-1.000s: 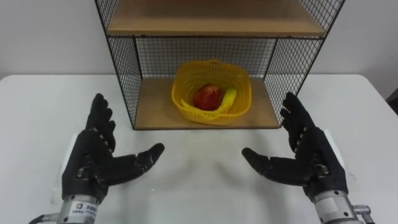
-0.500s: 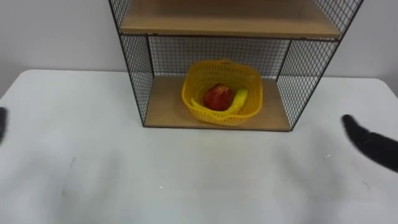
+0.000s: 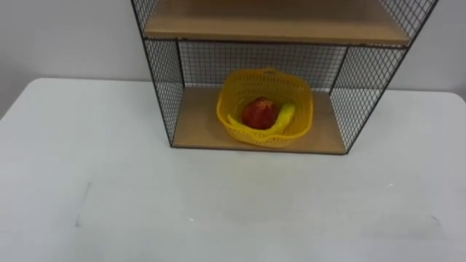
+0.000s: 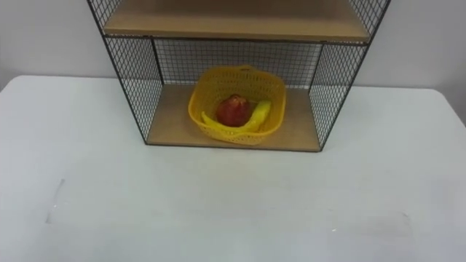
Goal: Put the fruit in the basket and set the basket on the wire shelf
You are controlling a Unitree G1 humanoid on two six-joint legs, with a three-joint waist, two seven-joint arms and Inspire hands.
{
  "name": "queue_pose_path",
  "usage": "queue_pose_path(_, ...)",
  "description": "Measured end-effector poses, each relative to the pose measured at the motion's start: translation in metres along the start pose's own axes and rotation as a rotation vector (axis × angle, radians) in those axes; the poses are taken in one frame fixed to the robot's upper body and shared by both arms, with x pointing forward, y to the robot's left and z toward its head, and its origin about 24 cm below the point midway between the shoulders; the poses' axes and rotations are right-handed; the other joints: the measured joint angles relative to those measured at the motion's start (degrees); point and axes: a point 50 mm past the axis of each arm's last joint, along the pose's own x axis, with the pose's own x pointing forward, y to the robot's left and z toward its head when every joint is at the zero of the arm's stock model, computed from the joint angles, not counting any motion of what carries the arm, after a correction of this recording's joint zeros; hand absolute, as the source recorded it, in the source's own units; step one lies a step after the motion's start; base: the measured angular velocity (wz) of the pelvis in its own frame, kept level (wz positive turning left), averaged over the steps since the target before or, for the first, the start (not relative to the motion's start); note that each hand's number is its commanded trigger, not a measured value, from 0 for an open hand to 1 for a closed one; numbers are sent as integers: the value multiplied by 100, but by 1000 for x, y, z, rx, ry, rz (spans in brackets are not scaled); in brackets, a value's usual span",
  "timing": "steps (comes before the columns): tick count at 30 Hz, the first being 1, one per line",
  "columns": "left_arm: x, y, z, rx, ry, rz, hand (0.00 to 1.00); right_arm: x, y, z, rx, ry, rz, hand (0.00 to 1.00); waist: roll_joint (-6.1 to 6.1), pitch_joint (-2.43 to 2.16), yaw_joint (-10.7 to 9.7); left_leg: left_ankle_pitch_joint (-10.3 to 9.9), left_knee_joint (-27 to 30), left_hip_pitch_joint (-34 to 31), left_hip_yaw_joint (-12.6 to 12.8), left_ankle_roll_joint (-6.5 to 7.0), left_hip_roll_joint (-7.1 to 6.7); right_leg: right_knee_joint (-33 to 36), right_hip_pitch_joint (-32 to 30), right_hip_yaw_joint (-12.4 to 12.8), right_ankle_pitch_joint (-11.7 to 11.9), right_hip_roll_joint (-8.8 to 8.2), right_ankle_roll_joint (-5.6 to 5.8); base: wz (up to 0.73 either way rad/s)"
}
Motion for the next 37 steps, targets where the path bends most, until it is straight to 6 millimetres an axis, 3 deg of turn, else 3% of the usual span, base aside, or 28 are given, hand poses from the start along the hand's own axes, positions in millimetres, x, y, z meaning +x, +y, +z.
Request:
queue_pose_path(4,8,44,-49,201,151,121,0,10,-40,-46,-157,161,-147,0,-2,-3,-31,-6,11,0,-8,-15,-10,22,6,6,-43,-13,-16,2)
queue_pose_path(6,1,78,-80,355,247,145,0,2,-69,-82,-304,280,-188,0,-26,-2,-69,-21,8,52,-30,-46,-6,-15,76,5,-59,-6,-23,5)
queue_pose_path(9,-12,123,-114,565,390,173,0,-19,-91,-121,-431,437,-206,0,-44,0,-171,-23,5,133,-40,-55,-8,-37,162,-4,-97,-11,-30,3)
queue_pose_path(14,-32,161,-140,885,543,23,0,-48,-103,-159,-643,618,-114,0,-129,18,-293,-17,-28,287,-40,-65,-5,-128,335,6,-126,4,-24,2)
queue_pose_path(16,-38,163,-148,1022,580,-89,0,-56,-101,-167,-741,655,-17,0,-148,17,-309,-16,-27,307,-46,-65,-6,-131,337,9,-122,7,-21,0)
queue_pose_path(18,-49,155,-160,1218,605,-312,0,-62,-94,-174,-902,660,160,0,-154,16,-306,7,-30,339,-49,-27,-5,-160,385,1,-94,12,-19,0)
queue_pose_path(24,-83,122,-190,1462,634,-732,0,-79,-74,-188,-1192,677,514,0,-168,34,-324,9,-41,458,-50,-28,3,-230,511,11,-74,37,-23,0)
queue_pose_path(32,-103,103,-204,1636,602,-939,0,-94,-64,-198,-1518,633,798,0,-180,62,-316,8,-40,479,-43,-26,2,-233,522,4,-72,71,-25,-1)
queue_pose_path(37,-107,102,-206,1665,617,-970,0,-102,-50,-201,-1590,599,902,0,-176,68,-324,10,-41,469,-42,-26,15,-314,549,-62,-14,76,-37,0)
